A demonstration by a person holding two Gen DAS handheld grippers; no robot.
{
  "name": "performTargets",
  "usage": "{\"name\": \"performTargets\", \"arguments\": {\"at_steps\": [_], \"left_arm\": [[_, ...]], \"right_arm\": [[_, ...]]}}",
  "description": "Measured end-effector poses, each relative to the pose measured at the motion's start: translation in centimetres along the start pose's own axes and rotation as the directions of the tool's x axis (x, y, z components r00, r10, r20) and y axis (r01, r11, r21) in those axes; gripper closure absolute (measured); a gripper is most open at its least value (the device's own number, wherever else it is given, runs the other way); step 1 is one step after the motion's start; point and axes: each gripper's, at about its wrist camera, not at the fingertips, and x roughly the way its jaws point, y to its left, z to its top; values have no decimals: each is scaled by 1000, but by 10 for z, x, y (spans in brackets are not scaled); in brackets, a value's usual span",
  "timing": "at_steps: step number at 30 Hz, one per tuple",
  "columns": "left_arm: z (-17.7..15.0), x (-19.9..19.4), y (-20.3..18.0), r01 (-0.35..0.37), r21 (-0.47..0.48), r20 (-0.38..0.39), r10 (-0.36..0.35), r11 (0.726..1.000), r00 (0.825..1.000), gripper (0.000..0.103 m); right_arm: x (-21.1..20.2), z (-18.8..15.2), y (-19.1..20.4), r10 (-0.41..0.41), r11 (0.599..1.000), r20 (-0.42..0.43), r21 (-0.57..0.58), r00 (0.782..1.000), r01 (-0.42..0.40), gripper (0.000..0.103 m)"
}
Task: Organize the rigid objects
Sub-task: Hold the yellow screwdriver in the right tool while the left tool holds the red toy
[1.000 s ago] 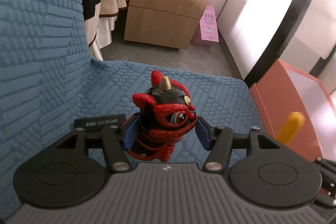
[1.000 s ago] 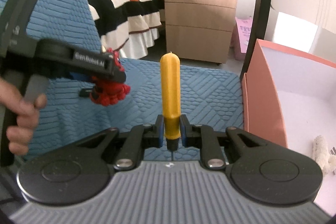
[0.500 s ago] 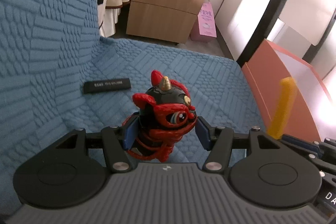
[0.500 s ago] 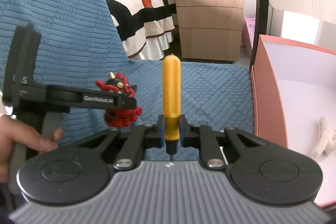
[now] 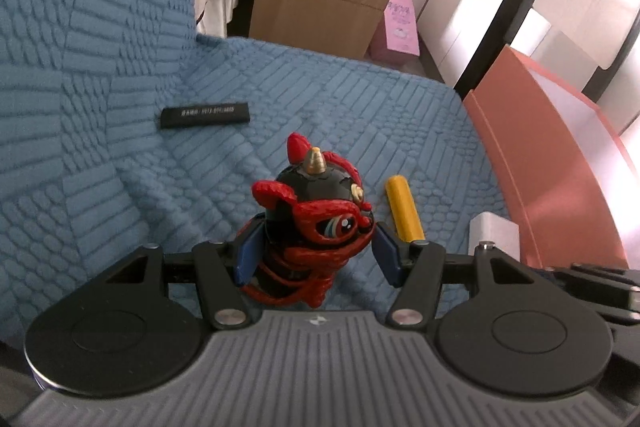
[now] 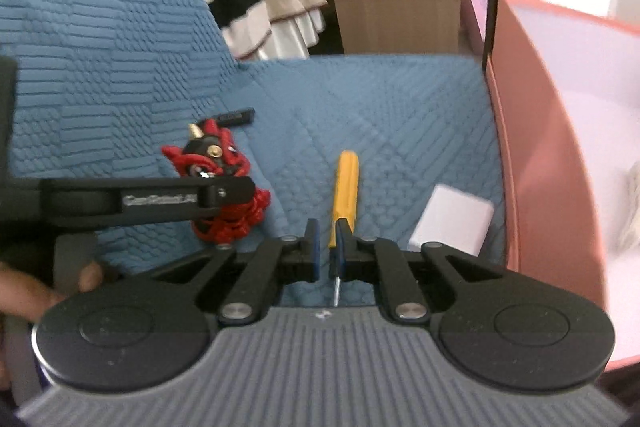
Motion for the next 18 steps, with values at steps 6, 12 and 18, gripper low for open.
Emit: {"name": "performTargets", "arguments": {"at_steps": [6,12,18], "left_arm": [[-5,3,2,2,-20,-29,-3,1000,1000,37],[-6,1,4,25,-43,-20,-26,999,999,31],[-11,-11,5,20,-62,-3,-20,998,1000,30]], "right_arm": [[13,-4,-4,33,999,-19,27,999,-32,90],[21,-5,-7,56,998,-49,29,997,-54,88],[30,-5,-1,43,999,-62,-3,997,-43,83]]}}
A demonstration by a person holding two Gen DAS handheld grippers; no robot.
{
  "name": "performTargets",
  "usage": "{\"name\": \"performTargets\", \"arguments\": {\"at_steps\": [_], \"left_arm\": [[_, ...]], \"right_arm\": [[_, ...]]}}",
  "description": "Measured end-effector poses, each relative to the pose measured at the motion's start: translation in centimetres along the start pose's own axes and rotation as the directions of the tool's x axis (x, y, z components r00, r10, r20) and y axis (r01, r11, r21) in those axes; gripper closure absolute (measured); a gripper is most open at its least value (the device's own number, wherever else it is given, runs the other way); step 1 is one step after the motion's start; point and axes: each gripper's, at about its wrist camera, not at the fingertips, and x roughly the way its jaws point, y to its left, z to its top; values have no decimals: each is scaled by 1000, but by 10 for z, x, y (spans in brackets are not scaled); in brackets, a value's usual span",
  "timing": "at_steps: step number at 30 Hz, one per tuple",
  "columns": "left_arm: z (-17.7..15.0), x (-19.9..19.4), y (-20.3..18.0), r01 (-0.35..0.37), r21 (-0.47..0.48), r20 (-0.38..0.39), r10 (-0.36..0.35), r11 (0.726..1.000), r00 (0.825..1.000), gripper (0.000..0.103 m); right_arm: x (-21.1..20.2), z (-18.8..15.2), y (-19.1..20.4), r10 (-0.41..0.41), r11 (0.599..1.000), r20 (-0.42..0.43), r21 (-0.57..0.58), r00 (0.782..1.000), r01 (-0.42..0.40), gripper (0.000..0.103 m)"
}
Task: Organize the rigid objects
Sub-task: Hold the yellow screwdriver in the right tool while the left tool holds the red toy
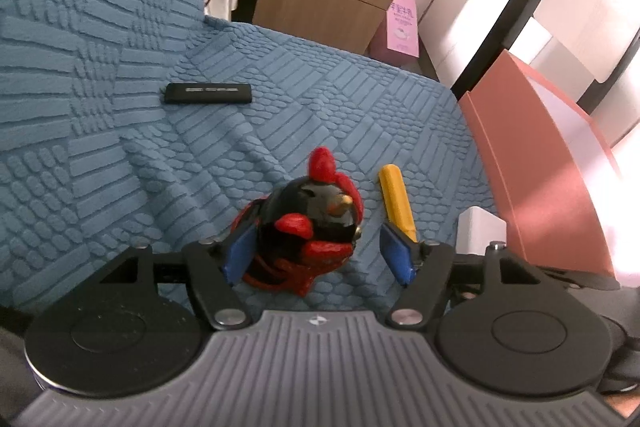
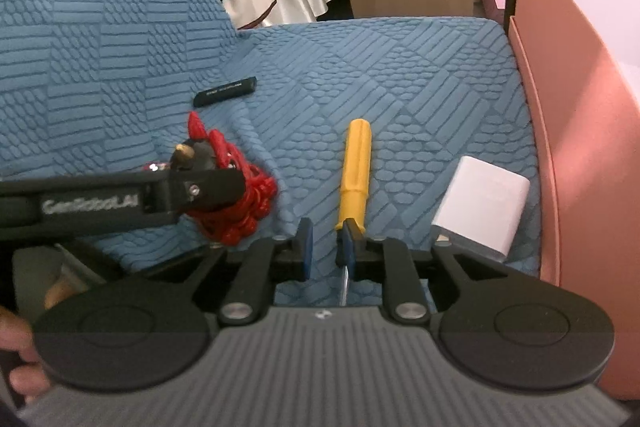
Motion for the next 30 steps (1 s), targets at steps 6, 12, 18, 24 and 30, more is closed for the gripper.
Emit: {"name": "performTargets", "arguments": {"at_steps": [6,12,18,24,30], "left_arm": [[-4,-6,4,-4,-16,2,4,1000,1000,30],[-2,0,4,-13,-12,-1,13,1000,1000,30],[0,1,1,-6,3,3,6,1000,1000,30],[2,6,0,-14,14,-5,14,1000,1000,30],[2,7,2,-10,6,-13,10,1000,1000,30]], "right_arm": [[9,0,3,-25,999,6,-30,1000,25,84],[11,0,3,-53,998,6,-42,999,53,82],[20,-1,-15,-38,996,-31,74,999,40,81],[17,0,-9,-50,999,-9,14,999,50,84],[4,-5,4,-96,991,25,-88,995,98,84]]}}
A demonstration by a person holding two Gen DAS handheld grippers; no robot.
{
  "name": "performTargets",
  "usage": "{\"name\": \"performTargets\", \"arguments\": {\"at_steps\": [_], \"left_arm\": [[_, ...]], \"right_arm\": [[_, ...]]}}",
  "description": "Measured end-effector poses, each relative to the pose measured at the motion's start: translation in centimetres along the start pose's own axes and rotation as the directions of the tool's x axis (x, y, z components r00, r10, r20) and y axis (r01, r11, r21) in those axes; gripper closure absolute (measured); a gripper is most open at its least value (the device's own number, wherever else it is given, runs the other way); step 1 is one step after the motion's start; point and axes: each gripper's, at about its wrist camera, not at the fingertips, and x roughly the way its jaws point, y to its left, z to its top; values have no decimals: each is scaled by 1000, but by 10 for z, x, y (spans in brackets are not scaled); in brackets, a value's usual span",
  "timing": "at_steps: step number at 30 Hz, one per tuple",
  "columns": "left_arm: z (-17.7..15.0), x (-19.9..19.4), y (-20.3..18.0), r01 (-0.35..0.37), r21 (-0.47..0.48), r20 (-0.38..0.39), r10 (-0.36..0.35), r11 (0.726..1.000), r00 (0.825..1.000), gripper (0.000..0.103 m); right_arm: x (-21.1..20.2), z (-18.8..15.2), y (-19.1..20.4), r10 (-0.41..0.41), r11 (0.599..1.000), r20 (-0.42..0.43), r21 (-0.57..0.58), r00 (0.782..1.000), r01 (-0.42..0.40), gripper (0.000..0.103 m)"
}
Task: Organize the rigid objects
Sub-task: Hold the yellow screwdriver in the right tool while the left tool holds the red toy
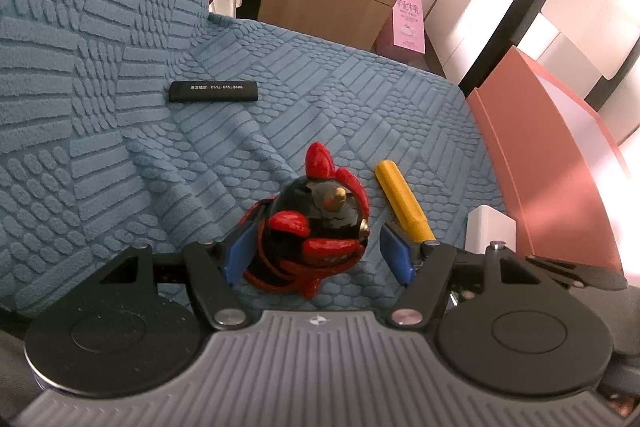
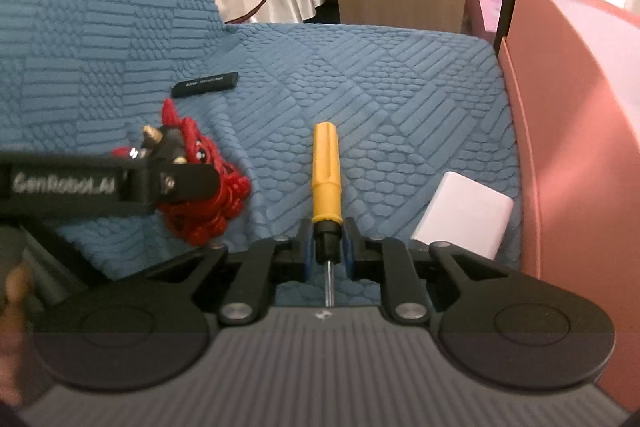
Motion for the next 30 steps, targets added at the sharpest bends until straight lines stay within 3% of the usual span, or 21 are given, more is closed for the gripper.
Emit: {"name": "performTargets", "arguments": {"at_steps": [7,11,30], "left_arm": [[1,1,-1,1,1,1,-1,1000,1000,30],[1,2,-1,-3,1,-1,3,1000,1000,30],[6,15,-3,-18,16,-9,19,1000,1000,30]], "right_arm": [[-4,-15,-7,-2,1000,-55,23,998,3,84],[-9,-13,-13,45,997,-28,64,999,-43,82],[16,-5,2,-13,999,-10,-35,1000,12,83]]}}
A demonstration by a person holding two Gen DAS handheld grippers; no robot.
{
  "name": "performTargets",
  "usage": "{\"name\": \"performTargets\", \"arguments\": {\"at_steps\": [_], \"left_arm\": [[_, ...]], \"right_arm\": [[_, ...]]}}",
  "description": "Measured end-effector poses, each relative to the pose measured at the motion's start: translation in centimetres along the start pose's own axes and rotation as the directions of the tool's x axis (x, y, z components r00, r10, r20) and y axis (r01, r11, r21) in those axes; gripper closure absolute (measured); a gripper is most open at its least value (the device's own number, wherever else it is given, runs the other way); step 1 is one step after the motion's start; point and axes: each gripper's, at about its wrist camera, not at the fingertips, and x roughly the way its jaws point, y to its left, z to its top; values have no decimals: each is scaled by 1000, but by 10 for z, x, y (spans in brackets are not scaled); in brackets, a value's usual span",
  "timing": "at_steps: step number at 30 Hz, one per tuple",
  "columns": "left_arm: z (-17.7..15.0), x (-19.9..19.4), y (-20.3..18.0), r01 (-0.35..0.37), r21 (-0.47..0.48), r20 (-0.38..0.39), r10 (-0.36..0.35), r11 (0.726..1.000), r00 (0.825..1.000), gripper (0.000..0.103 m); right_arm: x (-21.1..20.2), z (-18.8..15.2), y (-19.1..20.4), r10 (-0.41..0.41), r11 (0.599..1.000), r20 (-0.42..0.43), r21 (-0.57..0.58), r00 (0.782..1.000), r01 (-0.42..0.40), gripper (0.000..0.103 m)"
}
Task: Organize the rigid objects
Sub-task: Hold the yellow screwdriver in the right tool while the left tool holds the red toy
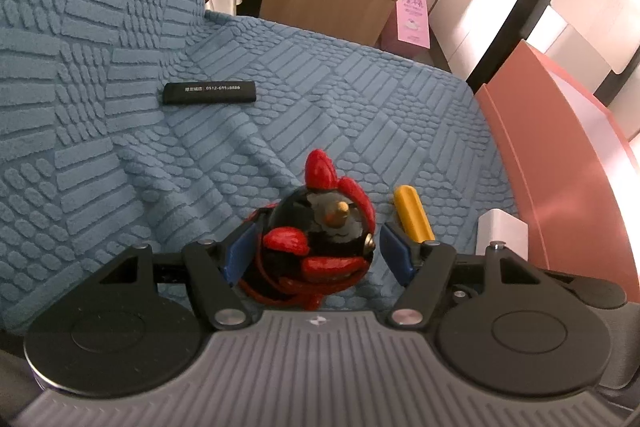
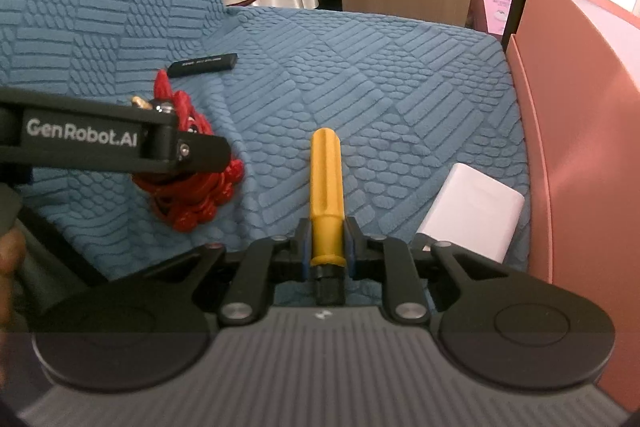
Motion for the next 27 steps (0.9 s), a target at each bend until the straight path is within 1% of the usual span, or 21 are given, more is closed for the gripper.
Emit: {"name": "performTargets", "arguments": {"at_steps": [3,5,11,18,20,27], "left_arm": [[0,0,0,5,-7,3,-5,1000,1000,30],[1,1,1,8,-12,1,-8,1000,1000,30],[2,4,1,11,-5,-20,-11,1000,1000,31],[5,8,4,4,-24,-28,-5,1000,1000,32],[5,7,5,9,-30,-21,-10,1000,1000,38],[6,3,5,23,-40,-10,-23,999,1000,39]], "right_arm": [[-4,1,-1,1,1000,-1,13,1000,-1,83],[-7,0,-4,15,999,-3,37,1000,-15,83],[-10,1,-8,5,998,-25,69,1000,-3,83],[-14,6,-10,2,998,-34,62,999,0,83],[-15,6,-12,4,997,-34,74,999,-1,83],[-22,9,-14,13,998,-29,64,1000,-11,83]]}}
